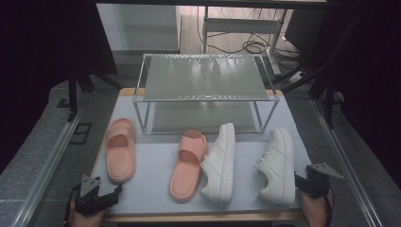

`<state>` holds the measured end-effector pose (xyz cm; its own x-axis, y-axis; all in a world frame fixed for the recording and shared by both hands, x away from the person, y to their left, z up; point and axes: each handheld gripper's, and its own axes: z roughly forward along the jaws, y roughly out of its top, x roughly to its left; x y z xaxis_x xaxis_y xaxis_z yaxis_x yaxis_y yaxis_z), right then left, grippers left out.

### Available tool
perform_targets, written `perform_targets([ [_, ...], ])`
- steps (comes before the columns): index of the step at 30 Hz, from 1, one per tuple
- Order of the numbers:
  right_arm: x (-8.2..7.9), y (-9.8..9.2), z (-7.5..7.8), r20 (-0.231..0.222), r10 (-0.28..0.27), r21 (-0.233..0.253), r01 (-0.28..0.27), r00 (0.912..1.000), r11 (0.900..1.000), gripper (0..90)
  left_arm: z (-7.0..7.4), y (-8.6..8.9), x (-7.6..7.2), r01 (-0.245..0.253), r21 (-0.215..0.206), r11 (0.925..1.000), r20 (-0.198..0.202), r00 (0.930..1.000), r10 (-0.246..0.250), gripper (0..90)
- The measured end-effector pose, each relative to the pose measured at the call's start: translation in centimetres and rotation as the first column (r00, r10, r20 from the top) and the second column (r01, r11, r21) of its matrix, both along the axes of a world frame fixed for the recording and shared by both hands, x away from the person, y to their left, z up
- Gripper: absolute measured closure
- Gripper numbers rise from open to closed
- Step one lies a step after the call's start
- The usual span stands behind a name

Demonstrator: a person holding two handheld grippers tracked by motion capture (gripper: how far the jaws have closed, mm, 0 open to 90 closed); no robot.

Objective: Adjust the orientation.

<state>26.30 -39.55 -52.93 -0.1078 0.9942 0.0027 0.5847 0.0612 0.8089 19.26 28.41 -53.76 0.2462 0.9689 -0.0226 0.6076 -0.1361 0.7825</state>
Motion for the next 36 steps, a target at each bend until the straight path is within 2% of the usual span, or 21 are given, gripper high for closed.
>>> perform_targets([
  [2,0.01,0.0,-0.01,0.001,0.0,0.001,0.0,1.0,1.0,27.3,0.01,-0.06,0.02,-0.005,0.001,1.0,-0.001,1.0,0.005,12.3],
  [6,-0.01,0.0,-0.03,0.003,0.001,0.001,-0.001,1.0,1.0,27.2,0.37,-0.32,0.3,-0.015,0.018,0.9997,-0.033,0.9993,0.015,12.7],
  [9,-0.02,-0.01,-0.03,0.003,0.002,0.001,-0.002,1.0,1.0,27.2,0.4,-0.35,0.33,-0.006,0.025,0.9997,-0.031,0.9995,0.007,13.0],
  [24,-0.04,-0.06,-0.05,0.004,0.007,0.001,-0.007,1.0,1.0,26.9,0.19,-0.07,0.22,-0.002,0.001,1.0,-0.013,0.9999,0.002,12.8],
  [31,-0.06,-0.09,-0.07,0.005,0.011,0.003,-0.011,0.9999,1.0,26.6,0.42,-0.01,0.22,-0.01,-0.002,0.9999,-0.026,0.9996,0.01,14.6],
  [36,-0.06,-0.08,-0.07,0.005,0.011,0.003,-0.011,0.9999,1.0,26.5,0.99,-0.18,0.18,0.008,-0.036,0.9993,-0.031,0.9995,-0.01,14.8],
])
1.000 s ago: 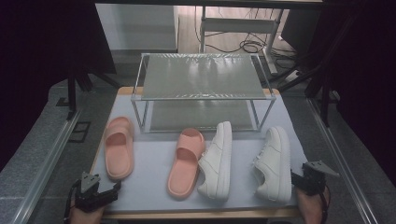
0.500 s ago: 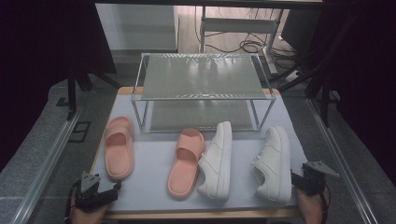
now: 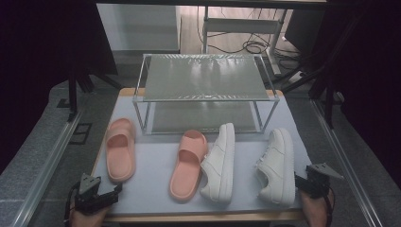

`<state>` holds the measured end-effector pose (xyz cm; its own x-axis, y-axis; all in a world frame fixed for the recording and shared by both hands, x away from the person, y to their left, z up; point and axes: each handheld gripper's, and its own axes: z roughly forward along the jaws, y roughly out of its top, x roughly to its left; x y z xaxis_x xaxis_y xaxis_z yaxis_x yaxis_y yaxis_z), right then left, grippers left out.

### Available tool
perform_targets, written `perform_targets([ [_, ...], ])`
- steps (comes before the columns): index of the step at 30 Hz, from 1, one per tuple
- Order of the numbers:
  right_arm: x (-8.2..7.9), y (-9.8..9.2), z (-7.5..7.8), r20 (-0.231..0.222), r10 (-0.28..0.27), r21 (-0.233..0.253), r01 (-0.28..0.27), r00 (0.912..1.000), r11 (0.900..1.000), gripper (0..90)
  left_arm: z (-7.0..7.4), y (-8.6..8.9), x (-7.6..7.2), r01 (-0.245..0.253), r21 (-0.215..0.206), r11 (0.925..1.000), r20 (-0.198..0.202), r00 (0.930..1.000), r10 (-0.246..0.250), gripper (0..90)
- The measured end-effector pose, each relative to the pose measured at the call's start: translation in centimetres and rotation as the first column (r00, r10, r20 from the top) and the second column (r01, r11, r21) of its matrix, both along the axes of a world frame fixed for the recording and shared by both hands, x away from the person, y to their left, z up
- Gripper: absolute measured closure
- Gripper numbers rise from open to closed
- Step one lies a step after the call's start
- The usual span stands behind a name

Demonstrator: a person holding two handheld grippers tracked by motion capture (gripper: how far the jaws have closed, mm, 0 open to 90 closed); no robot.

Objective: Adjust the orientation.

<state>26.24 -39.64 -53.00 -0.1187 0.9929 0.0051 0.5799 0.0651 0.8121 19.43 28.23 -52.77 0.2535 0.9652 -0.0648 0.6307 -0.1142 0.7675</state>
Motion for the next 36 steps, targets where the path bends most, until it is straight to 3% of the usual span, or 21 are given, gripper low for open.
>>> perform_targets([
  [19,0.0,0.0,0.0,0.001,0.0,0.001,0.0,1.0,1.0,26.5,3.1,-0.6,1.1,0.07,-0.005,0.9976,0.018,0.9974,-0.07,15.8],
  [36,0.0,0.0,0.0,0.002,0.003,0.002,-0.004,1.0,1.0,26.5,4.6,-2.0,5.2,0.11,-0.002,0.9939,0.009,0.9938,-0.11,20.9],
])
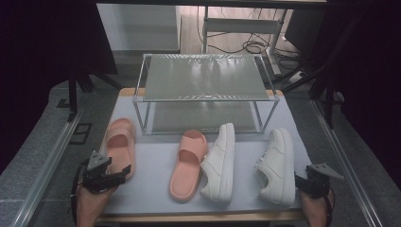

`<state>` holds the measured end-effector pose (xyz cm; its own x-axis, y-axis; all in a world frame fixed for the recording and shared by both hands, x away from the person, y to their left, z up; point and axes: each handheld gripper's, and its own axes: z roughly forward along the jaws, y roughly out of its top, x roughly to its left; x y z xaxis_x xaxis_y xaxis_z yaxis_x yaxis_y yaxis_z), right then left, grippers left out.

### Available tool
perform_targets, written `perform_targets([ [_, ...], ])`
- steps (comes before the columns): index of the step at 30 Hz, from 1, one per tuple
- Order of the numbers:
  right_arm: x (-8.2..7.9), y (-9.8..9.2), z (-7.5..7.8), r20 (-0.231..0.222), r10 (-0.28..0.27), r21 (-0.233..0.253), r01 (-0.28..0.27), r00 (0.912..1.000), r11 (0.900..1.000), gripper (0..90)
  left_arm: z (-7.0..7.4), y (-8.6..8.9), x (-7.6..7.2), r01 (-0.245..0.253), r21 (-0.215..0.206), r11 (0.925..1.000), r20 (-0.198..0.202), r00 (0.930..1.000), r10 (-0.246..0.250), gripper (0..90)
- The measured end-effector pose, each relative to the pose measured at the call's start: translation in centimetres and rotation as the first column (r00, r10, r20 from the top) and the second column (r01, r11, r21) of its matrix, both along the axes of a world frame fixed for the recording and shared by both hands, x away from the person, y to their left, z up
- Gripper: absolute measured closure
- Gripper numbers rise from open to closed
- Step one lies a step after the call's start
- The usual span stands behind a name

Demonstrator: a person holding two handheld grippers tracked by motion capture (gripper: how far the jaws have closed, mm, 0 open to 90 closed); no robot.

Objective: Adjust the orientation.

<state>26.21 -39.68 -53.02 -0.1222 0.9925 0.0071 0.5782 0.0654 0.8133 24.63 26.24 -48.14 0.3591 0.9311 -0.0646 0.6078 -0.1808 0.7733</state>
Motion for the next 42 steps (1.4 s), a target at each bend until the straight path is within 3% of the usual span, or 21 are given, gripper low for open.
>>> perform_targets([
  [8,0.0,0.0,0.0,0.001,0.001,0.0,-0.001,1.0,1.0,26.5,0.1,-0.6,2.3,-0.001,0.011,0.9999,-0.016,0.9999,0.001,22.2],
  [17,0.0,0.0,0.0,0.003,0.002,0.003,-0.002,1.0,1.0,26.5,-0.2,-1.0,4.7,-0.032,0.036,0.9988,-0.034,0.9989,0.033,28.6],
  [28,0.0,0.0,0.0,0.004,0.002,0.004,-0.002,1.0,1.0,26.5,-0.2,-1.3,7.9,-0.079,0.045,0.9959,-0.057,0.995,0.082,45.7],
  [37,0.0,-0.1,-0.1,0.005,0.003,0.002,-0.003,1.0,1.0,26.5,0.1,-1.6,9.5,-0.107,0.036,0.9936,-0.08,0.9908,0.11,58.7],
  [42,0.0,-0.1,-0.1,0.005,0.004,0.002,-0.004,1.0,1.0,26.5,0.2,-1.4,10.1,-0.133,0.044,0.9901,-0.095,0.986,0.137,71.0],
])
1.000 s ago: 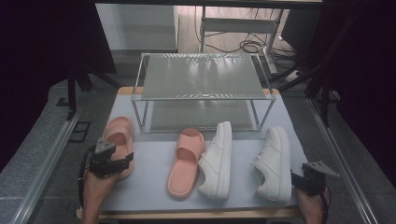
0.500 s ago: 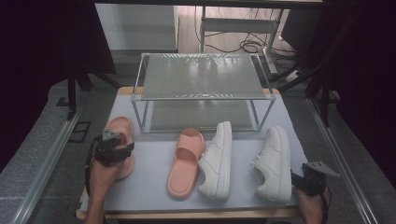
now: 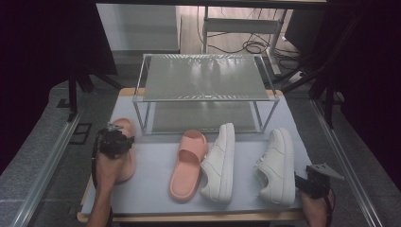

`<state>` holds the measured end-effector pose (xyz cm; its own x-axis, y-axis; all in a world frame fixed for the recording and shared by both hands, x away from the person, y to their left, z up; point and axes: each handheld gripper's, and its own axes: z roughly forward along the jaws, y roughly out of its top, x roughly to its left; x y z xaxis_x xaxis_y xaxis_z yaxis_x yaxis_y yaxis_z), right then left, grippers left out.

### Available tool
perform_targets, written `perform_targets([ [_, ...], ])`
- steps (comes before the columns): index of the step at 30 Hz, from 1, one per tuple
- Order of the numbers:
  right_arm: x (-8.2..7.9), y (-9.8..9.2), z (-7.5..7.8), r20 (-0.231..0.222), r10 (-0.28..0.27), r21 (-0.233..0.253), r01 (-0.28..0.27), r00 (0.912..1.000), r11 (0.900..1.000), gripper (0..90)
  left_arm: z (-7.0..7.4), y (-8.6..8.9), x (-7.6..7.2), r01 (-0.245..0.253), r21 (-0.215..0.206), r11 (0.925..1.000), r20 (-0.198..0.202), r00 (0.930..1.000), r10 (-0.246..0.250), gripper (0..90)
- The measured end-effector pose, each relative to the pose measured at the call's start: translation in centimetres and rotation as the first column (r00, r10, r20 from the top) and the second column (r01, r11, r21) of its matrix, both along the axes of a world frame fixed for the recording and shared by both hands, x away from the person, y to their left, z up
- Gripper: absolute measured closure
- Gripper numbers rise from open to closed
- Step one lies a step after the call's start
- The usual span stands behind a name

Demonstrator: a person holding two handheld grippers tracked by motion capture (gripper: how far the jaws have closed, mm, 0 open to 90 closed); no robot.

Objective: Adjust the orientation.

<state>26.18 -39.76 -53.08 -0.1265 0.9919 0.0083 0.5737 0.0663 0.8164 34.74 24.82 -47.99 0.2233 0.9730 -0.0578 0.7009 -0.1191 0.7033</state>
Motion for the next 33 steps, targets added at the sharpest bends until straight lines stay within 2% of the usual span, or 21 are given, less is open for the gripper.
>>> perform_targets([
  [4,0.0,0.0,0.0,0.0,0.0,0.0,0.0,1.0,1.0,26.5,0.1,0.4,-0.1,-0.005,-0.022,0.9997,0.003,1.0,0.005,76.1],
  [12,0.0,0.0,0.0,0.001,0.001,0.0,-0.001,1.0,1.0,26.5,0.6,0.9,-0.5,-0.015,0.003,0.9999,0.002,0.9999,0.015,83.4],
  [14,0.0,0.0,0.0,0.001,0.001,-0.001,-0.001,1.0,1.0,26.5,0.7,1.1,-0.7,-0.009,0.001,1.0,0.004,1.0,0.009,83.9],
  [16,0.0,0.0,0.0,0.001,0.001,0.0,-0.001,1.0,1.0,26.5,0.8,1.2,-1.1,-0.003,0.016,0.9999,0.006,1.0,0.003,84.7],
  [21,0.0,0.0,0.0,0.002,0.0,0.001,0.0,1.0,1.0,26.5,1.1,1.5,-2.4,0.016,0.027,0.9995,0.006,0.9999,-0.016,84.9],
  [22,0.0,0.0,0.0,0.002,0.0,0.001,0.0,1.0,1.0,26.5,1.2,1.5,-3.0,0.025,0.034,0.9991,0.006,0.9997,-0.025,84.8],
  [23,0.0,0.0,0.0,0.002,0.0,0.001,0.0,1.0,1.0,26.5,1.2,1.5,-3.0,0.025,0.034,0.9991,0.006,0.9997,-0.025,84.8],
  [33,0.0,0.0,0.0,0.001,0.0,0.001,0.0,1.0,1.0,26.5,2.3,1.9,-6.7,0.079,0.033,0.9963,0.019,0.9966,-0.08,85.0],
])
